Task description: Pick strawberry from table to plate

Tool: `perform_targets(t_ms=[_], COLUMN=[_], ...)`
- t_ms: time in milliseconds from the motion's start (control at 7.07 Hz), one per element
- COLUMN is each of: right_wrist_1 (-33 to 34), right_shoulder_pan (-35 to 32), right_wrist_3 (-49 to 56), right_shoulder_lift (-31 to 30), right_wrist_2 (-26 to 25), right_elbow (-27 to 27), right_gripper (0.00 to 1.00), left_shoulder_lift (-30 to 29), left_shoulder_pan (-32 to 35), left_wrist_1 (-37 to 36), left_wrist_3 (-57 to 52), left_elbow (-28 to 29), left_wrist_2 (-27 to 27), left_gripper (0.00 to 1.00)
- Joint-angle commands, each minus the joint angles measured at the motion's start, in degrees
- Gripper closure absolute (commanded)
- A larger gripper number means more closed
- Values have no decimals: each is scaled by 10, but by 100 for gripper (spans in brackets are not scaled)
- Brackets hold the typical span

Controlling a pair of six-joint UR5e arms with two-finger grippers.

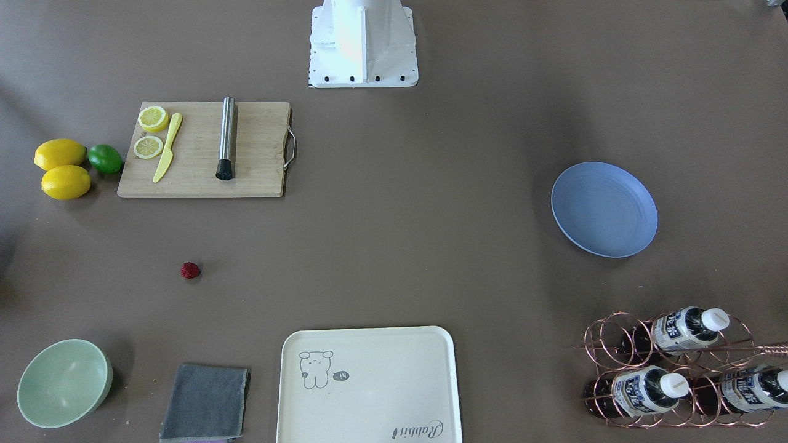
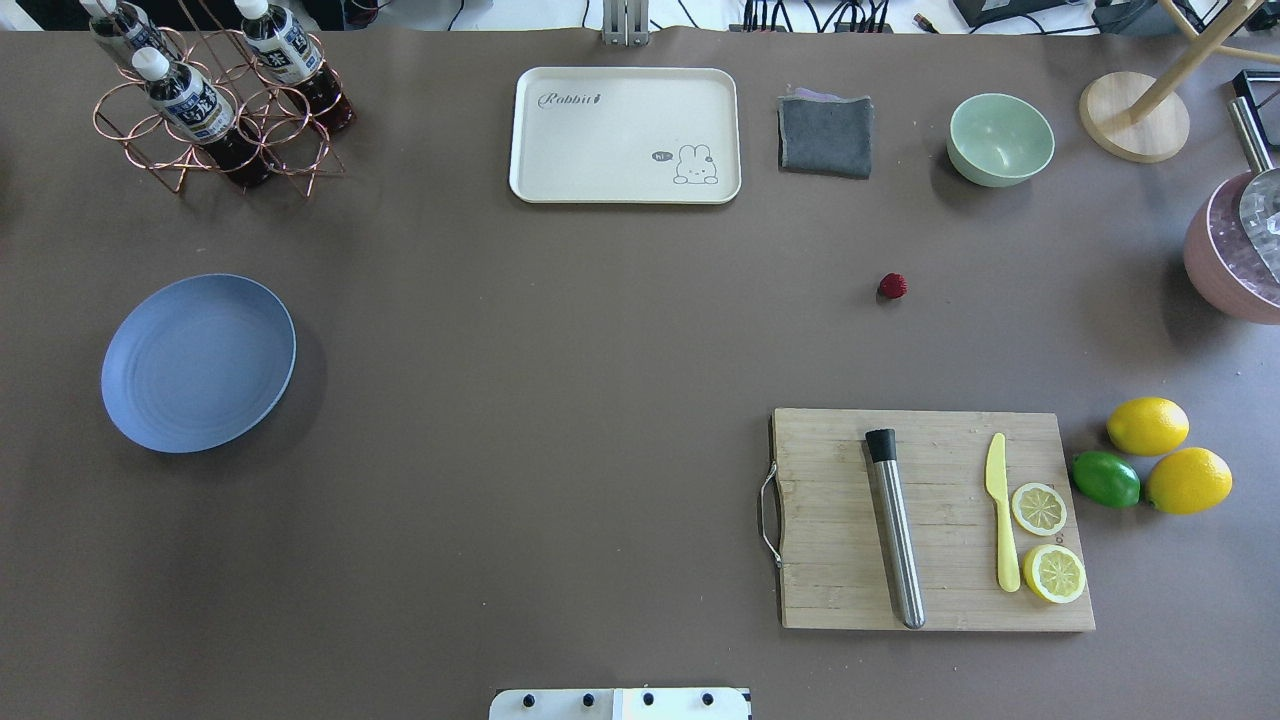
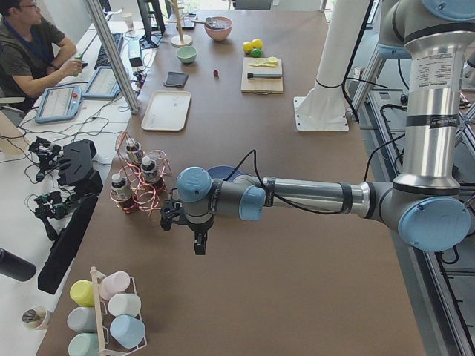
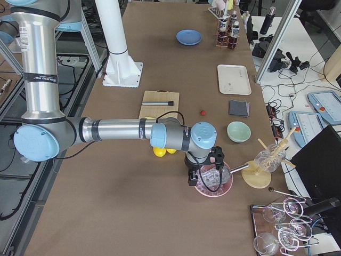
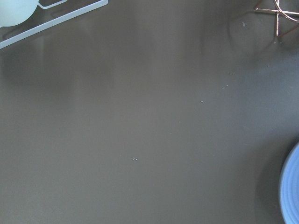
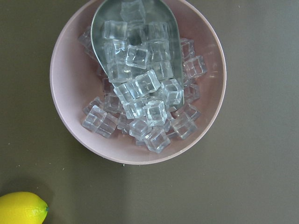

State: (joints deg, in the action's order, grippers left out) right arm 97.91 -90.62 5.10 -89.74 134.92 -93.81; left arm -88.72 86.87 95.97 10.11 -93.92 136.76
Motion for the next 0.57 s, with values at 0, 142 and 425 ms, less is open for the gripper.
perform_targets(t_ms=[0,142,425], right_wrist_1=[0,0,2], right_shoulder_pan=[0,0,0], right_wrist_3=[0,-1,-1], right_shoulder_lift=[0,0,0], right_wrist_2=[0,0,0], right_elbow=[-5,-6,-8], right_gripper=[0,0,0], left_shoulder_lift=[2,3,33], left_shoulder_pan=[0,0,-1], left_wrist_1=[1,21,39], left_wrist_3=[0,1,-1], left_elbow=[-3,-4,-23], left_wrist_2=[1,0,-1], left_gripper=[2,2,2])
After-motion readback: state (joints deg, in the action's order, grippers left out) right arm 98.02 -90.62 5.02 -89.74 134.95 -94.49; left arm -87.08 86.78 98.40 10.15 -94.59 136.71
